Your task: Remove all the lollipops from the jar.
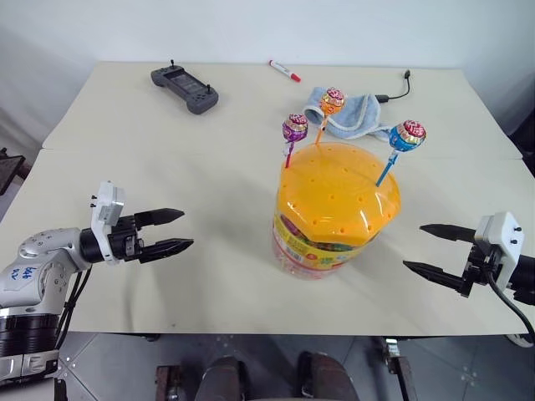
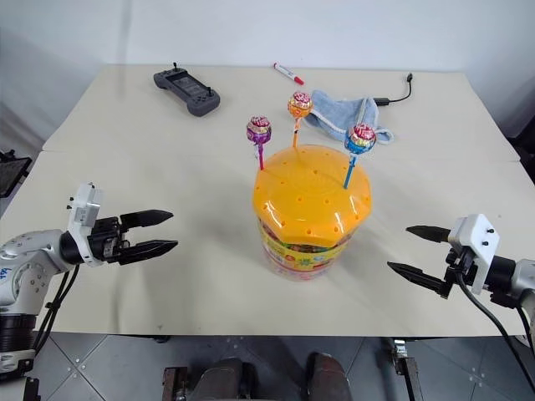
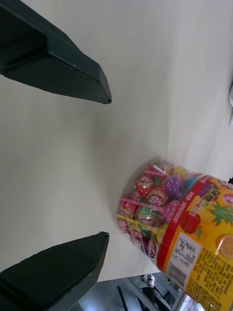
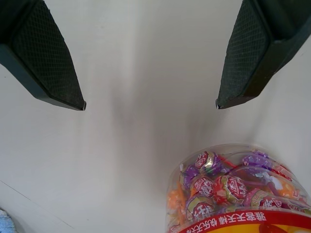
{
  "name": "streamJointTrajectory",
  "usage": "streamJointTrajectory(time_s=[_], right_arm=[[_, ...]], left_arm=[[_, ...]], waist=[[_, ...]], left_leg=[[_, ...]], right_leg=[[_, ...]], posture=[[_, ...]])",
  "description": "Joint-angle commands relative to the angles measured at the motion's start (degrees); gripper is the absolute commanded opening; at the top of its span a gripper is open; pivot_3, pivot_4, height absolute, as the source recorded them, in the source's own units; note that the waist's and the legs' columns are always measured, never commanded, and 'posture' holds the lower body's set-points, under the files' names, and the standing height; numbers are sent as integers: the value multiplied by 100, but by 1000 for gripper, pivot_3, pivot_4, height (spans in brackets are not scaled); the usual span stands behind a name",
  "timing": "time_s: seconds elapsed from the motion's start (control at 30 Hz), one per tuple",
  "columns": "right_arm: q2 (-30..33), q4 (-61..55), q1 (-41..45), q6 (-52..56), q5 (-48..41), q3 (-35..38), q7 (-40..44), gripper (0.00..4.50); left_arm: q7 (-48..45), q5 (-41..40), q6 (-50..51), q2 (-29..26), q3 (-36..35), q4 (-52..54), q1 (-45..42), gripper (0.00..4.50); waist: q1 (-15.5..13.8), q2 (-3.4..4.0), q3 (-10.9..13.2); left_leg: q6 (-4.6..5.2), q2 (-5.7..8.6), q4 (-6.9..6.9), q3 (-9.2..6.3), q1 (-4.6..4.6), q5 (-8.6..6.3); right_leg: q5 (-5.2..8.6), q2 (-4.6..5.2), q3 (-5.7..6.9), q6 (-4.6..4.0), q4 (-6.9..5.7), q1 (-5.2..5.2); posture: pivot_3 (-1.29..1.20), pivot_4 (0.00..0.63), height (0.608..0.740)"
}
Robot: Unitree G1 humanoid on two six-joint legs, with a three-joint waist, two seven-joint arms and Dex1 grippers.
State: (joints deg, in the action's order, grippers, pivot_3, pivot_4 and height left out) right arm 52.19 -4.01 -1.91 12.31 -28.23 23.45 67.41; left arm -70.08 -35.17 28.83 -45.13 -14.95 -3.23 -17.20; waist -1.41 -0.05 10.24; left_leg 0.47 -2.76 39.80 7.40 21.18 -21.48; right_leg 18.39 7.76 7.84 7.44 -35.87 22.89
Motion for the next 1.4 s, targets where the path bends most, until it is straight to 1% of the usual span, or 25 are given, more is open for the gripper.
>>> streamJointTrajectory(time_s=[0.03,0.23,0.3,0.4,0.5,0.63,0.7,0.77,0.83,0.9,0.97,1.07,1.13,1.27,1.37,1.4], right_arm=[[123,-9,0,-117,-47,310,24,4488],[82,-73,42,37,-149,445,-57,4488],[80,-134,32,123,-258,537,-60,4488],[62,-255,9,182,-456,726,-47,4488],[101,-438,26,423,-777,995,-60,4488],[223,-736,-61,524,-977,1261,149,4488],[315,-870,-76,610,-1263,1449,444,4488],[352,-938,-93,654,-1450,1559,637,4488],[295,-1028,-59,823,-1875,1800,735,4488],[278,-1090,-56,925,-2083,1905,770,4488],[268,-1167,-92,896,-2109,1941,815,4488],[163,-1463,-90,880,-2378,2048,840,4488],[134,-1574,-108,840,-2421,2054,883,4488],[53,-1674,-28,824,-2367,2044,508,4488],[7,-1769,-53,815,-2321,2069,290,4488],[-17,-1808,-74,808,-2326,2086,240,4497]], left_arm=[[15,-191,10,-60,-217,211,46,4500],[315,-438,349,-78,-337,464,-54,4500],[391,-354,343,-145,-302,581,-87,4500],[148,-461,361,-289,-268,653,-254,4500],[-98,-705,446,-384,-237,649,-814,4500],[-384,-668,353,-333,47,497,-1578,4500],[-490,-696,380,-167,276,411,-2138,4500],[-543,-705,374,-32,387,329,-2443,4500],[-572,-772,415,201,493,225,-2777,4500],[-629,-798,440,330,529,142,-2943,4500],[-778,-791,438,501,670,42,-3153,4500],[-1078,-737,376,948,1022,-280,-3558,4500],[-1246,-672,335,1107,1143,-445,-3693,4500],[-1276,-380,-95,1660,1338,-1122,-4066,4500],[-1291,-122,-332,1906,1472,-1540,-4309,4500],[-1290,-60,-384,1953,1490,-1625,-4365,4304]], waist=[[0,0,0],[1,0,0],[-3,0,0],[-6,0,0],[-17,-1,-1],[-15,-1,-1],[-22,-1,-1],[-22,-2,-1],[-11,-2,-1],[-9,-4,-2],[-8,-4,-2],[-41,-4,-2],[-47,-4,-2],[-36,-6,-2],[-36,-7,-1],[-27,-7,-1]], left_leg=[[0,0,1,0,0,0],[1,0,6,-1,0,0],[1,-1,8,-2,1,-1],[2,-1,11,-3,1,-1],[1,0,16,-7,4,-1],[2,2,22,-14,2,-1],[2,3,22,-15,3,-1],[2,3,25,-17,3,-1],[2,3,26,-17,2,-1],[2,3,27,-19,2,-1],[2,3,28,-22,2,-1],[2,3,29,-23,3,-1],[3,6,36,-29,7,-2],[5,7,37,-32,5,-2],[5,8,39,-34,8,-3],[6,8,39,-34,8,-3]], right_leg=[[0,0,-1,0,-1,0],[0,0,-3,0,-4,-1],[0,0,-3,0,-6,-1],[0,0,-3,0,-8,-2],[0,0,-2,0,-9,-4],[0,-1,-2,0,-10,-14],[0,-2,-1,0,-10,-14],[0,-3,-1,0,-10,-16],[0,-4,-1,0,-10,-17],[0,-5,-1,0,-11,-17],[0,-5,0,0,-11,-18],[0,-6,0,0,-12,-19],[-1,-5,1,0,-10,-22],[-1,-6,1,0,-11,-24],[-1,-5,3,0,-11,-25],[-1,-5,4,0,-10,-25]], posture=[[0,150,740],[0,150,740],[0,150,740],[0,150,740],[0,150,740],[0,150,740],[0,150,740],[0,150,740],[0,150,740],[0,150,740],[0,150,740],[0,150,740],[0,150,740],[0,150,740],[0,150,740],[0,150,740]])
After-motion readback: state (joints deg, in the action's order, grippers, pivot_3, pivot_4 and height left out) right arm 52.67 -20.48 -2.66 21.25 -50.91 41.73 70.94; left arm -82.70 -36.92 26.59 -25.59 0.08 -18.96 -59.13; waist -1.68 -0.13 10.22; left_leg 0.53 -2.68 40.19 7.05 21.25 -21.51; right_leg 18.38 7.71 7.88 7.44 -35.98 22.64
